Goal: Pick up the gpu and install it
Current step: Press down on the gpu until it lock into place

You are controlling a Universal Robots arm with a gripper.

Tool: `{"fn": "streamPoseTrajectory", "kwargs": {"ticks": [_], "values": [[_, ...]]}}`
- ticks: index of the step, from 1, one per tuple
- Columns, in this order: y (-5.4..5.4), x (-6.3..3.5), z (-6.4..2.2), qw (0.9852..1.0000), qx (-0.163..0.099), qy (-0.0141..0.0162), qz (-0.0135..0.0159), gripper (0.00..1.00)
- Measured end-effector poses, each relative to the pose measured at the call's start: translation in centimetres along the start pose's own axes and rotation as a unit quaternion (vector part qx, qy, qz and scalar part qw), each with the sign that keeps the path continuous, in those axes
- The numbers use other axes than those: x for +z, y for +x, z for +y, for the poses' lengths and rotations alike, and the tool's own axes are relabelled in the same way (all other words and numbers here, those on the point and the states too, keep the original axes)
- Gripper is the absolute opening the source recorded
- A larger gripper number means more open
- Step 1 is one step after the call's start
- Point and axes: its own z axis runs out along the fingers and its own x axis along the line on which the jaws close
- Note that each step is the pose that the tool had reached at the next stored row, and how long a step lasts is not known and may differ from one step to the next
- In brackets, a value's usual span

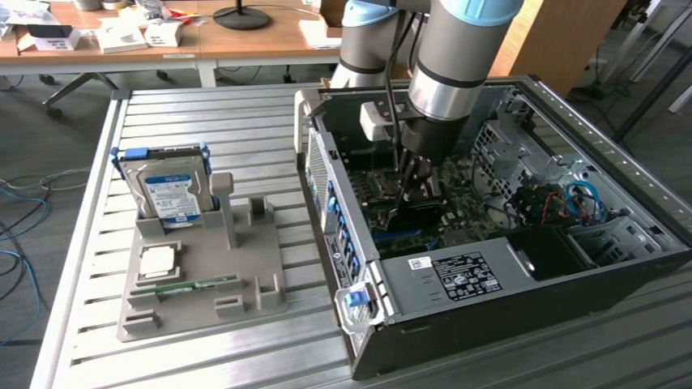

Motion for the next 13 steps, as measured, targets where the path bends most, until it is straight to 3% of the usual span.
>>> {"fn": "streamPoseTrajectory", "kwargs": {"ticks": [13], "values": [[0.12,0.01,0.00,1.0000,0.000,-0.0001,0.0002,0.11]]}}
